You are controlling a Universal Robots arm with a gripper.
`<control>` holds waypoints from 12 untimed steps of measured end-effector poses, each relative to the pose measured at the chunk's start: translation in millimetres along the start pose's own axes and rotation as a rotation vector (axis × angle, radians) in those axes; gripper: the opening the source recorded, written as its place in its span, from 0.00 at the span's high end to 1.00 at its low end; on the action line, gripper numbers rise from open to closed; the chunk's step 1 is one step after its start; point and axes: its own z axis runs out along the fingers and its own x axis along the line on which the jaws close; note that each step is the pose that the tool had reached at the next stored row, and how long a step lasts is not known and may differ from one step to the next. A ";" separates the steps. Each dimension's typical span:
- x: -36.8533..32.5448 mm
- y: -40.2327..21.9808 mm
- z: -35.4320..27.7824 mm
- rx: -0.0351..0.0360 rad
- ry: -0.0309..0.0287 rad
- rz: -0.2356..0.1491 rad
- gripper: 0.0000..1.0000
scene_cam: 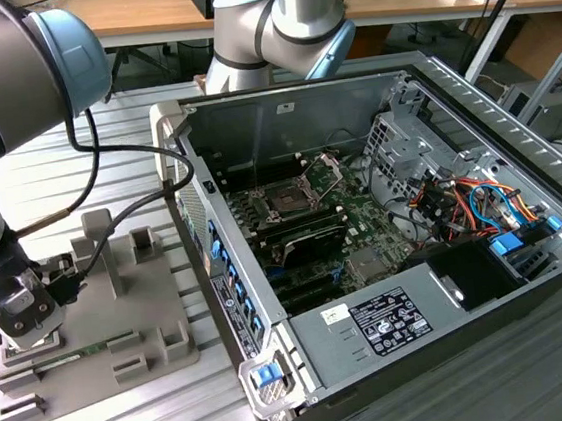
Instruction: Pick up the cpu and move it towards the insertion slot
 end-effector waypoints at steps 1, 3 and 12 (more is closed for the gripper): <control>0.0 0.0 0.5 0.0000 0.0000 0.000 0.34; 0.0 -0.1 1.6 0.0000 0.0000 0.000 0.34; 0.0 -0.2 6.2 0.0000 0.0000 0.000 0.34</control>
